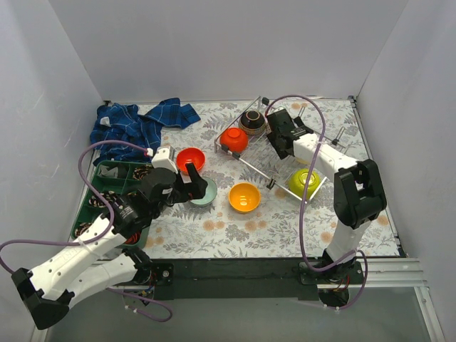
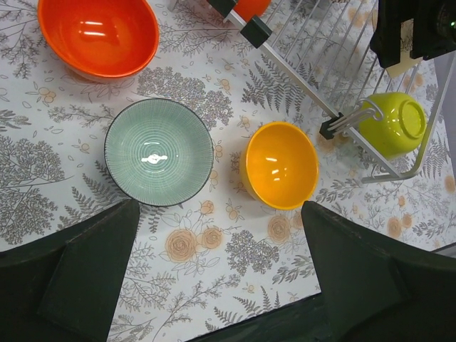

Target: Unload the bowls from the dish rack

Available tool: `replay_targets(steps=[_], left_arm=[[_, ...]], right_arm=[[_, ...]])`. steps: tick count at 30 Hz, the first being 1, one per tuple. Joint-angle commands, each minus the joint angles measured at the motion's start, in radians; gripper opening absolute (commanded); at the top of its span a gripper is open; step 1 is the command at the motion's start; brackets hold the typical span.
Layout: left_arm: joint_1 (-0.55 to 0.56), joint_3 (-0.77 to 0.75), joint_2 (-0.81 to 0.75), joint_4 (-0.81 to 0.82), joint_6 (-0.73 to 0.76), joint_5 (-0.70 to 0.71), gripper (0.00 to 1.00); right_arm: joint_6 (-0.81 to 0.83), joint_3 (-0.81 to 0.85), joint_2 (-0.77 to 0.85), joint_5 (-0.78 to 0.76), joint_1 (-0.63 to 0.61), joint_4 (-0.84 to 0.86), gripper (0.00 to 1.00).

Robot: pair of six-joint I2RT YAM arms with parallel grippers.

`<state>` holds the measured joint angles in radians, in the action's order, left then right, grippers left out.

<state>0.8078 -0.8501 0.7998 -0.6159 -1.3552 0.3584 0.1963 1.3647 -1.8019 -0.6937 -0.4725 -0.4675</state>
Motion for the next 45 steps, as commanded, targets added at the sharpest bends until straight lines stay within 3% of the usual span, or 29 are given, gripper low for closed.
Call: replay_targets(steps=[1, 12, 26, 34, 45], left_arm=[[-0.002, 0.011, 0.041, 0.079, 0.036, -0.035, 0.98], [-0.002, 0.043, 0.147, 0.330, 0.054, -0.139, 0.98], [-0.012, -0.015, 0.390, 0.694, 0.047, -0.259, 0.98], [-0.028, -0.076, 0.521, 0.789, -0.016, -0.314, 0.98], [-0.071, -0.070, 0.611, 0.916, -0.165, -0.332, 0.90]], right_arm=[[-0.075, 0.039, 0.108, 0.089, -0.005, -0.008, 0.12], [-0.189, 0.077, 0.237, 0.298, 0.017, -0.056, 0.10], [-0.428, 0.068, 0.423, 0.862, 0.109, -0.016, 0.07], [-0.603, -0.071, 0.550, 1.135, 0.141, 0.171, 0.07], [-0.819, -0.240, 0.627, 1.335, 0.149, 0.408, 0.07]])
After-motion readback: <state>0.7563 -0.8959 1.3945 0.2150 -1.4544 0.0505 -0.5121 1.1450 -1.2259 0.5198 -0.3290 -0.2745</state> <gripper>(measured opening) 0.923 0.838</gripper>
